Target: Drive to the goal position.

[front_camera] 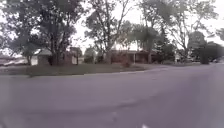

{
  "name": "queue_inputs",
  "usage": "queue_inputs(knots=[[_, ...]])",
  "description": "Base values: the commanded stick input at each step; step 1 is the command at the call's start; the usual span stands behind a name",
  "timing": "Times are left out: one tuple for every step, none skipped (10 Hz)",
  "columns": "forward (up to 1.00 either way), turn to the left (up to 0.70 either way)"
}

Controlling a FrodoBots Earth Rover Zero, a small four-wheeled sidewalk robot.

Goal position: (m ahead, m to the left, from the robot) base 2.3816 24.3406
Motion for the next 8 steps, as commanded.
queue_inputs(knots=[[0.98,0.28],[0.99,0.32],[1.00,0.38],[1.00,0.39],[1.00,0.40],[1.00,0.40],[1.00,0.40],[1.00,0.40]])
